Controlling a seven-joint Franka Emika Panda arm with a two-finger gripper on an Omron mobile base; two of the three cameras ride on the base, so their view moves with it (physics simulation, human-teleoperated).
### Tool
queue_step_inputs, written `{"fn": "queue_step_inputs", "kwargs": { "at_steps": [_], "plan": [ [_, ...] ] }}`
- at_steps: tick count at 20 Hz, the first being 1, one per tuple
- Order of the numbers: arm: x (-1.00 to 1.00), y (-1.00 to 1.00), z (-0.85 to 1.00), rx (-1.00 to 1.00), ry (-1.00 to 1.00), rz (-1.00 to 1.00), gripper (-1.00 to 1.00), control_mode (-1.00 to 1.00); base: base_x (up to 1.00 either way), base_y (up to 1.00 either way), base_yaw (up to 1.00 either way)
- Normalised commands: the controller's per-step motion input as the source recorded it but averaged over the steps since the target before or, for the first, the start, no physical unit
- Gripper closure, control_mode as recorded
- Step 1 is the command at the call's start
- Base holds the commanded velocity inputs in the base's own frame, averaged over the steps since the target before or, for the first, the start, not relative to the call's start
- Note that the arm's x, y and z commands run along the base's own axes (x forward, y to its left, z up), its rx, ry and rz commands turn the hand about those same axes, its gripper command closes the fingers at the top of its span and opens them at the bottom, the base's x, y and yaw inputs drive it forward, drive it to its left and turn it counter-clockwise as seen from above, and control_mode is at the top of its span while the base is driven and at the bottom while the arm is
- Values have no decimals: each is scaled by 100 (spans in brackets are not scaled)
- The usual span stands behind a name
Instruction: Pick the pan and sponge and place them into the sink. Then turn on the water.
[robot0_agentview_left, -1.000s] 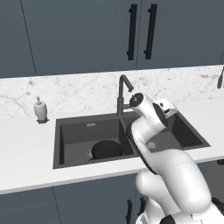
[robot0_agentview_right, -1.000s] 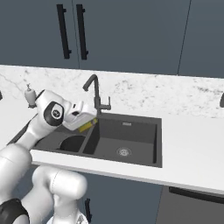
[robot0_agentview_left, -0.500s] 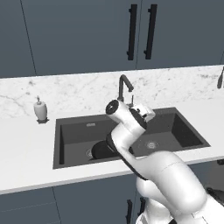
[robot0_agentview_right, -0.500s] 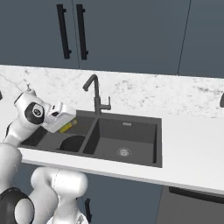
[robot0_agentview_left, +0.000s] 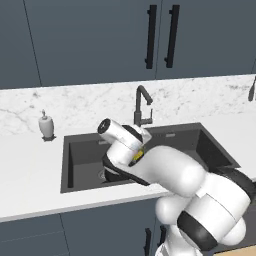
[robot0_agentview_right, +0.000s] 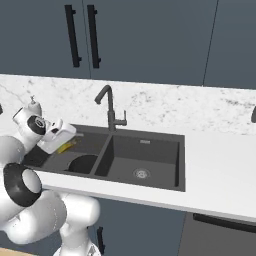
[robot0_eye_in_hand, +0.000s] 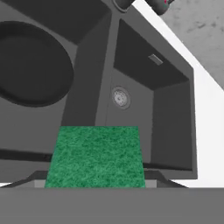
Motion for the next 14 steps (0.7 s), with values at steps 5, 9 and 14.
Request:
{"fn": "queue_step_inputs", "kwargs": {
  "at_steps": [5, 9, 14],
  "plan": [
    [82, 43, -40, 0, 30, 0, 100, -100, 0, 0, 0],
    [79, 10, -62, 0, 28, 0, 100, -100, 0, 0, 0],
    [78, 2, -78, 0, 29, 0, 100, -100, 0, 0, 0]
  ]
}}
